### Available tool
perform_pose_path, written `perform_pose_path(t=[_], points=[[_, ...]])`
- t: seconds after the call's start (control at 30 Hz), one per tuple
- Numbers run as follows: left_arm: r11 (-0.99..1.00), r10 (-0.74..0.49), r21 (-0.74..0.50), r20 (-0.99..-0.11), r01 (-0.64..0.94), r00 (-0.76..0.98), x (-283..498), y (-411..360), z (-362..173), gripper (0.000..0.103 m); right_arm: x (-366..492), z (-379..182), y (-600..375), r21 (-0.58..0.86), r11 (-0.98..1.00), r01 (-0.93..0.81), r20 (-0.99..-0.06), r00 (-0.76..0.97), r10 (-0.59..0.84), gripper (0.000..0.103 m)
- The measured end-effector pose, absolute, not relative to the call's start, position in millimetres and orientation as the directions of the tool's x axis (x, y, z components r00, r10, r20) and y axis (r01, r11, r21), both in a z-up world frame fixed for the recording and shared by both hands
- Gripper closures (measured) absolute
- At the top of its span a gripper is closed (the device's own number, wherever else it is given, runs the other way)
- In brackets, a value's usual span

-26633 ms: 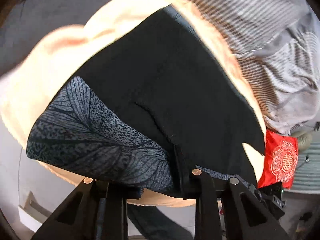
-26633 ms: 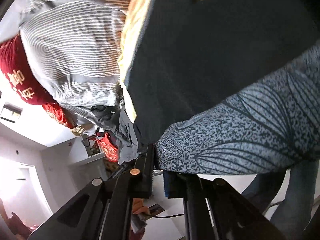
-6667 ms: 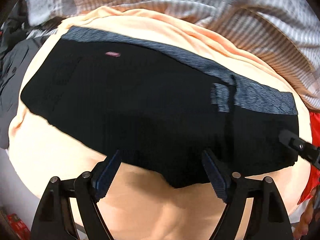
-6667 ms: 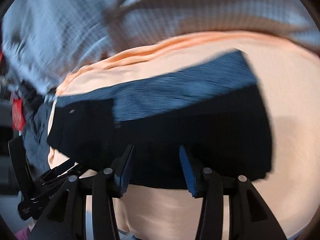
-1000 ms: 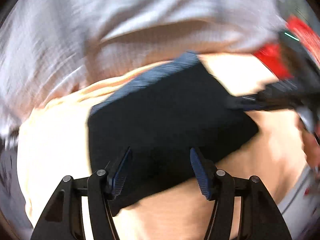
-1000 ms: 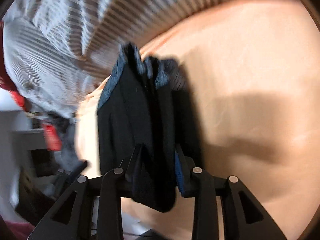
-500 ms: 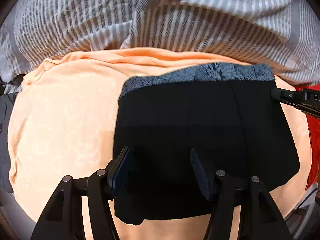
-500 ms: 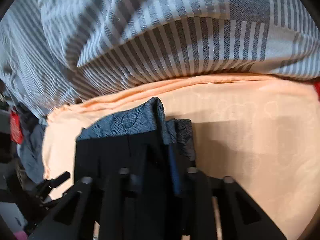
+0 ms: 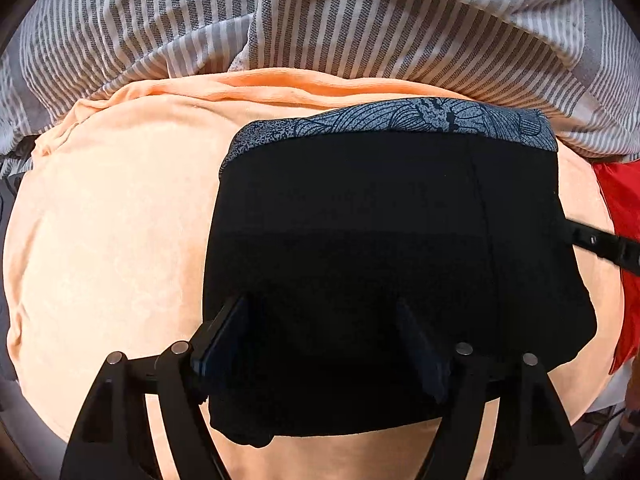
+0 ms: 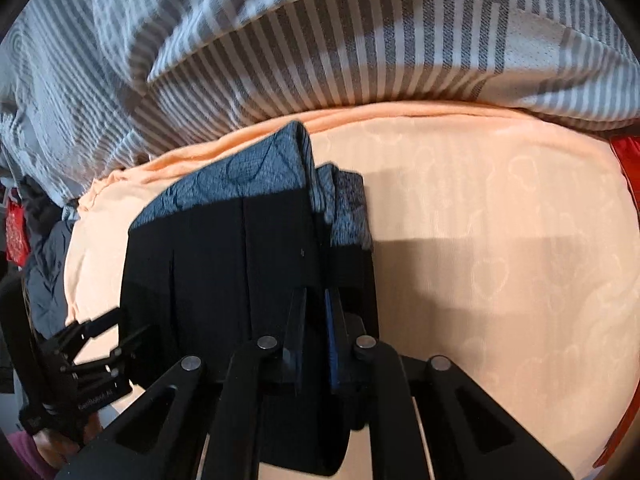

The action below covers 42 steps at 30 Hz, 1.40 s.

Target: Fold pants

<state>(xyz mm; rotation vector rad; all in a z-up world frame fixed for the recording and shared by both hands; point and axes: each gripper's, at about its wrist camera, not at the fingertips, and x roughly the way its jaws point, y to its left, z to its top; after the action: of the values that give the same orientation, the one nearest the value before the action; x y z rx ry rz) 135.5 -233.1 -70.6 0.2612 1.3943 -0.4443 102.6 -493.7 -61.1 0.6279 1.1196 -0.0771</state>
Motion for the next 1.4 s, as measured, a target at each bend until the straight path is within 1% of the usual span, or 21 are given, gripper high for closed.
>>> perform_pose_path(t=[0.47,0.67,1.07,1.13,1.17,1.23,1.3,1.4], points=[[0.893,-0.138,-0.072,-0.983,0.445,0.118,133.7,-232.6,-70.1,0.026,73.1,-61.6,-481.4,0.409,0.834,0.372,-0.864,0.452,0.222,0.093],[0.891,-0.132,-0.063,-0.984,0.450,0.124,133.1,-234.4,-70.4,0.026,68.3,-60.6,-482.9,0.420,0.813,0.403,-0.866,0.445,0.227,0.089],[0.886,-0.119,-0.042,-0.983,0.462,0.139,131.9,-234.7,-65.3,0.026,42.5,-55.8,-476.5,0.444,0.771,0.456,-0.862,0.452,0.229,0.062],[0.882,-0.118,-0.032,-0.981,0.470,0.155,133.3,-230.5,-59.7,0.026,38.8,-52.6,-477.6,0.455,0.768,0.451,-0.855,0.463,0.235,0.053],[0.882,-0.119,-0.030,-0.980,0.470,0.160,134.8,-227.7,-57.8,0.026,36.3,-49.6,-480.1,0.466,0.765,0.445,-0.845,0.480,0.235,0.051],[0.886,-0.126,-0.039,-0.979,0.462,0.158,141.5,-218.7,-55.1,0.026,34.0,-45.9,-486.7,0.478,0.761,0.438,-0.833,0.501,0.234,0.041],[0.892,-0.123,-0.043,-0.981,0.449,0.150,150.2,-209.6,-56.1,0.026,34.6,-45.9,-493.4,0.487,0.755,0.440,-0.827,0.509,0.237,0.038],[0.902,-0.123,-0.053,-0.983,0.428,0.139,163.1,-197.3,-58.5,0.026,37.5,-47.0,-501.6,0.501,0.742,0.445,-0.822,0.512,0.248,0.038]])
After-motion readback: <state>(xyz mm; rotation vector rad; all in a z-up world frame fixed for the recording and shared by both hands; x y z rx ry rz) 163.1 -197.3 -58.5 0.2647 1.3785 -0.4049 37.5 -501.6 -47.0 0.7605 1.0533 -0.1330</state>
